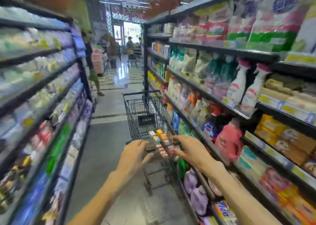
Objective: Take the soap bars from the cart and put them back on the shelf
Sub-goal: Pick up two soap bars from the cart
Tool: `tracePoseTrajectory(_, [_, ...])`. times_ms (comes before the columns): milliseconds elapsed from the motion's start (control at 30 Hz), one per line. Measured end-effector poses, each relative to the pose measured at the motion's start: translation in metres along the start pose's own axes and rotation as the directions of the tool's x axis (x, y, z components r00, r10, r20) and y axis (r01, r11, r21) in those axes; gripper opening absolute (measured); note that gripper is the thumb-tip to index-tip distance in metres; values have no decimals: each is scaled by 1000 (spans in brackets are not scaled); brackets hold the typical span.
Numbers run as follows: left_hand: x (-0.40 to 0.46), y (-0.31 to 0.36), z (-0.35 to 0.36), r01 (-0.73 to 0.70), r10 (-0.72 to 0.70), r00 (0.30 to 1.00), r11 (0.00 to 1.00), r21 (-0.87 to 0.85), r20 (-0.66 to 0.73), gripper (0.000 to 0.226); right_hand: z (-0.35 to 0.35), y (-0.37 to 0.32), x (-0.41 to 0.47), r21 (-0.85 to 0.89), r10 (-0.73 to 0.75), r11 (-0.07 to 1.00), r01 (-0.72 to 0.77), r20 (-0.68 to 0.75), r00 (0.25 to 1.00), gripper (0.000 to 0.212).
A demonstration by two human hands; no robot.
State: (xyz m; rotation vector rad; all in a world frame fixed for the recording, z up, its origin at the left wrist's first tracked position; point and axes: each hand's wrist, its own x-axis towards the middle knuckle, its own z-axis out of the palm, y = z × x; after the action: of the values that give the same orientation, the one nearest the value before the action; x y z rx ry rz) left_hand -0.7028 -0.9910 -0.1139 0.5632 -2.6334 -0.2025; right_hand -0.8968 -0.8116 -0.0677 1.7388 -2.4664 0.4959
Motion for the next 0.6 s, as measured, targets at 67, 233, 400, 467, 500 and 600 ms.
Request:
tracePoseTrajectory(67, [10,-37,-2,27,-27,1000,999,23,-11,67,18,-14,43,3,-31,1000,31,17,999,54])
tracePoseTrajectory(233, [44,-118,6,117,-120,992,990,76,31,70,63,-34,137,27,-99,995,97,53,994,60])
tracePoseTrajectory(400, [94,-184,28,178,-185,981,978,104,56,75,105,-26,234,81,-105,992,96,124,987,65])
tracePoseTrajectory(467, [121,-213,37,198,-208,975,973,118,74,76,119,-21,277,101,-122,989,109,137,983,65])
tracePoseTrajectory(500, [135,-228,42,209,-220,972,970,124,81,77,124,-18,298,106,-131,988,116,146,981,64])
tracePoseTrajectory(600, [185,-268,51,228,-238,968,967,114,80,76,136,-8,366,107,-144,986,127,170,975,64])
